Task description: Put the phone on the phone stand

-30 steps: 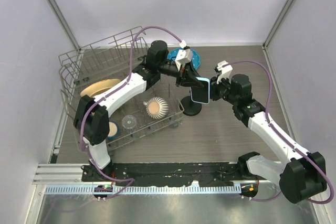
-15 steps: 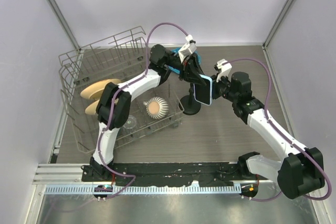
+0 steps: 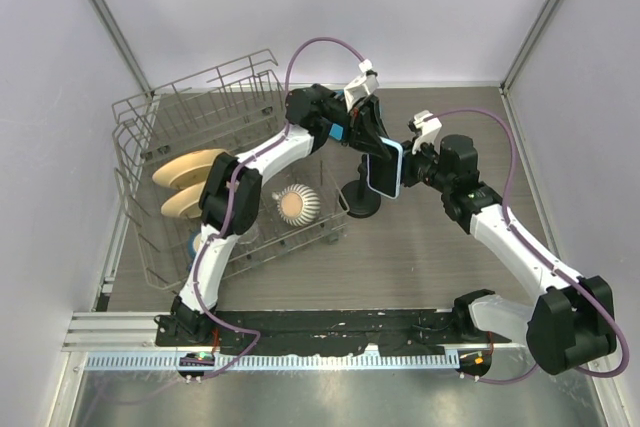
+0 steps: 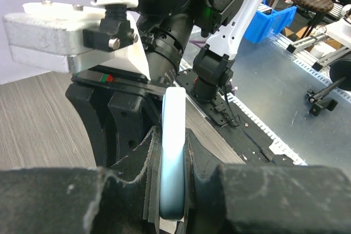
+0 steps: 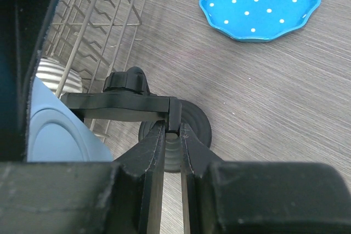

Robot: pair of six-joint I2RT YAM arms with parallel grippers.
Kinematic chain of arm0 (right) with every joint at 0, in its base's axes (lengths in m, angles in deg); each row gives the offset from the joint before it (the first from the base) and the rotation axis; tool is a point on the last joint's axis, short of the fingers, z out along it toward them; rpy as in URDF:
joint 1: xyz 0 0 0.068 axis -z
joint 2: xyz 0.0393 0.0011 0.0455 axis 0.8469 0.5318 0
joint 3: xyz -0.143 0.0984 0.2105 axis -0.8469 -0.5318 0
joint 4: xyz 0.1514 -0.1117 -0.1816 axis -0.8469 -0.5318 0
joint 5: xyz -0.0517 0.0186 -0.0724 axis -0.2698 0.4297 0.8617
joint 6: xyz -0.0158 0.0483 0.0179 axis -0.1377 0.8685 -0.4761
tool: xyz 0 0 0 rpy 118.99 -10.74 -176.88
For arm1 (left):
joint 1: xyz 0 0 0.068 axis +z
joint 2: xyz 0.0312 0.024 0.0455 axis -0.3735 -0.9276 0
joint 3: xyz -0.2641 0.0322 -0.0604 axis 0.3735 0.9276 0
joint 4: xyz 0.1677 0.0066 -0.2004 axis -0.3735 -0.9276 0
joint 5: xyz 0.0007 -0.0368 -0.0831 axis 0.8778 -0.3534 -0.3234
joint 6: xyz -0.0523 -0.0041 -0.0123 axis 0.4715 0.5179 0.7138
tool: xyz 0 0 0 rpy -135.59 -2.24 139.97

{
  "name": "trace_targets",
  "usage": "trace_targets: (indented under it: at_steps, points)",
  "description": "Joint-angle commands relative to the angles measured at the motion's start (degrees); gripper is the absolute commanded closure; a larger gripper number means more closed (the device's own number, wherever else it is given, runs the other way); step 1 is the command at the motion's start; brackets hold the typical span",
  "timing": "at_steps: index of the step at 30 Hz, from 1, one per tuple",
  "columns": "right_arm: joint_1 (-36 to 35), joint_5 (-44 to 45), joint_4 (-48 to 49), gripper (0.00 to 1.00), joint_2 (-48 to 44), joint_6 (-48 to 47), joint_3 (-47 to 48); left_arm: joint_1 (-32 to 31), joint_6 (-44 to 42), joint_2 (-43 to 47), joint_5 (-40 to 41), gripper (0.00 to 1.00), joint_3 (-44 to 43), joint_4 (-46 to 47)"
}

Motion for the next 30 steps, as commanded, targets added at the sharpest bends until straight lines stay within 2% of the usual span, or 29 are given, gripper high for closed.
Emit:
trace_targets:
  at_steps: [1,7,10,11,13,14,15,16,17,18,21,22,25,28,30]
  points:
    - [-0.8,-2.3,-0.1,0.99,0.4,-0.9,1.6,3.6,0.3,-2.2,5.0,1.0,-1.9,9.9]
    - [-0.8,-2.0,0.1,0.99,0.4,1.1,1.7,3.8,-1.0,-2.5,6.5,1.0,-1.9,9.9]
    - [-0.4,-1.8,-0.2,0.99,-0.2,2.7,2.3,3.9,-3.8,-0.8,8.6,1.0,1.7,8.6]
    - [-0.3,-1.3,-0.3,0.99,-0.3,2.9,2.4,4.3,-7.7,-0.1,9.8,1.0,3.3,6.3]
    - [0.0,-0.4,-0.6,0.99,-0.7,3.3,2.4,4.3,-18.6,4.5,13.9,1.0,9.3,-3.5]
    - [0.1,0.3,-0.7,0.99,-0.9,3.4,2.4,4.3,-34.2,7.3,16.4,1.0,12.1,-18.2]
    - [0.1,0.6,-0.9,0.99,-1.0,3.4,2.2,4.0,-45.2,10.0,19.2,1.0,14.6,-27.8]
    - [0.1,1.0,-0.8,0.99,-1.3,3.4,2.0,3.7,-54.9,14.7,24.6,1.0,16.3,-38.2]
    - [0.3,1.1,-0.8,0.99,-1.4,3.5,1.9,2.5,-62.5,15.8,26.3,1.0,15.7,-54.6]
    - [0.3,1.0,-0.6,0.99,-1.5,3.4,1.8,2.3,-68.1,16.1,25.9,1.0,15.1,-56.7]
    - [0.6,0.7,0.3,0.99,-1.6,3.6,1.2,3.3,-58.2,13.9,23.0,1.0,14.5,-48.4]
    - [0.7,0.8,0.6,0.99,-1.6,3.5,1.0,3.4,-58.9,13.8,23.0,1.0,14.9,-48.5]
    - [1.2,0.2,0.7,0.99,-1.4,3.2,1.0,3.0,-65.4,14.5,23.8,1.0,15.0,-55.2]
    - [2.1,-3.0,0.7,0.99,-0.5,2.1,2.0,2.4,-75.1,13.6,22.9,1.0,11.5,-71.2]
    - [2.2,-4.7,-1.0,0.99,-0.2,0.7,3.2,2.3,-79.6,12.3,22.6,1.0,7.6,-78.8]
